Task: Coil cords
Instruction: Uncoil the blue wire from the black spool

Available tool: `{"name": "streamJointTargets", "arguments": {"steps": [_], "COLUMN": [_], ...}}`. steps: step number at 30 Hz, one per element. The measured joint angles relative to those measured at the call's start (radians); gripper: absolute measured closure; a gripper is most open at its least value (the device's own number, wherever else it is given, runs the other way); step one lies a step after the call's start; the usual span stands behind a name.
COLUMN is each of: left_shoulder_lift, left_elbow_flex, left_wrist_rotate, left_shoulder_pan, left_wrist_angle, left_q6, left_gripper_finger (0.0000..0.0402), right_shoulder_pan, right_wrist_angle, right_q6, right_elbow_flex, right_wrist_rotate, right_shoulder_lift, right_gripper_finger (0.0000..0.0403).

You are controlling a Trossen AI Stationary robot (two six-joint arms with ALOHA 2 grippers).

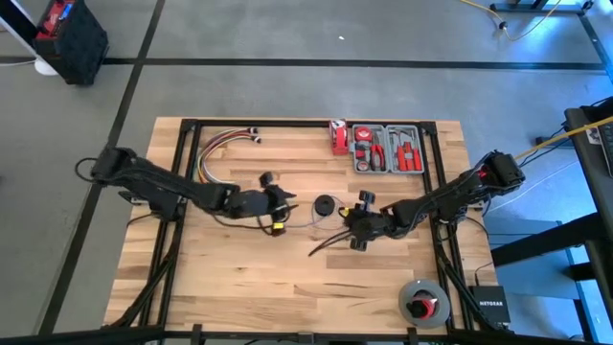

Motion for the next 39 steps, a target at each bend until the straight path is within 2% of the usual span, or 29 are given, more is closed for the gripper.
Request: {"name": "streamJointTargets", "arguments": {"steps": [5, 9, 11, 17, 22, 39], "left_shoulder_lift": [0.145, 0.272, 0.341, 0.487, 0.537, 0.594], "left_elbow_flex": [0.050, 0.160, 0.235, 0.407, 0.425, 0.425], "left_wrist_rotate": [0.092, 0.191, 0.197, 0.150, 0.077, 0.023], "left_shoulder_pan": [0.066, 0.090, 0.091, 0.077, 0.066, 0.071], "left_wrist_angle": [0.052, 0.052, 0.020, -0.150, -0.178, -0.158], "left_q6": [0.066, 0.138, 0.215, 0.538, 0.704, 0.758], "left_gripper_finger": [0.0271, 0.0277, 0.0279, 0.0281, 0.0281, 0.0281], "right_shoulder_pan": [0.029, 0.046, 0.046, 0.046, 0.046, 0.045], "right_wrist_angle": [0.181, 0.229, 0.235, 0.247, 0.247, 0.249], "right_q6": [-0.005, -0.004, -0.002, 0.036, 0.048, 0.048], "right_elbow_flex": [-0.104, -0.126, -0.126, -0.126, -0.126, -0.126], "right_wrist_rotate": [0.080, 0.106, 0.104, 0.047, 0.042, 0.042], "right_shoulder_lift": [0.001, 0.001, 0.001, 0.001, 0.001, 0.001], "right_gripper_finger": [0.0249, 0.0249, 0.0249, 0.0249, 0.0249, 0.0249]}}
